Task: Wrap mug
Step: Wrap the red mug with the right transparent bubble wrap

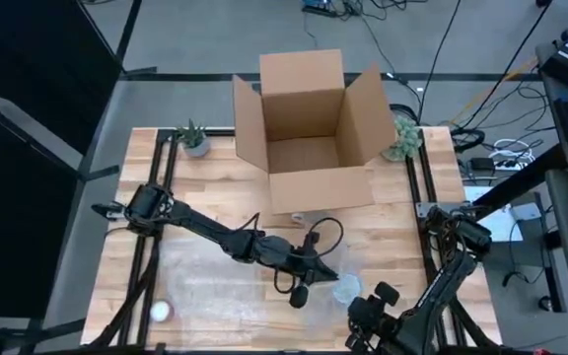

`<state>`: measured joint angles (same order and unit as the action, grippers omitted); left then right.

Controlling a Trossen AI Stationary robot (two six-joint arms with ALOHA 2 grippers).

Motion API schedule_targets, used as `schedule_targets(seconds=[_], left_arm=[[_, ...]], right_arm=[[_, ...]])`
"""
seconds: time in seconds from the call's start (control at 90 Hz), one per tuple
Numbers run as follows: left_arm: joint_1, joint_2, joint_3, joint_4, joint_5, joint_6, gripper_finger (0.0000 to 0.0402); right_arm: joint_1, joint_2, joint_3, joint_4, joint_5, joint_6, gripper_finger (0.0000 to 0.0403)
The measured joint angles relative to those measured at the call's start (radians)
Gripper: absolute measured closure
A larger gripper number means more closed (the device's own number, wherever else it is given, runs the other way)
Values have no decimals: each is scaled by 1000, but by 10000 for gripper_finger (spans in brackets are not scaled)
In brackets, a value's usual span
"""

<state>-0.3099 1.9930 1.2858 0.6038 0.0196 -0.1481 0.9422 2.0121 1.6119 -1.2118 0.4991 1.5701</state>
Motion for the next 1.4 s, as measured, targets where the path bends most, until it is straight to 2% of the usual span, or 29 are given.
schedule_targets(seconds=[0.156,0.356,0.567,0.778,0.911,1.089,1.211,1.4], left_arm=[[3,2,0,-28,-1,4,401],[3,76,1,88,7,-1,401],[7,143,1,86,13,-6,401],[9,179,1,92,13,-54,401],[10,180,2,96,13,-53,401],[10,182,9,92,13,-53,401],[10,182,11,89,13,-55,401],[8,182,11,86,19,-54,401]], right_arm=[[-25,0,0,2,6,-38,259],[-54,-1,0,37,29,-92,259],[-67,-9,0,37,25,-94,259],[-72,-132,0,40,19,-143,259],[-90,-228,1,-58,25,-146,259],[-184,-243,1,-116,33,-229,259],[-248,-195,1,-88,-13,-319,259],[-288,-120,1,-70,-141,-351,259]])
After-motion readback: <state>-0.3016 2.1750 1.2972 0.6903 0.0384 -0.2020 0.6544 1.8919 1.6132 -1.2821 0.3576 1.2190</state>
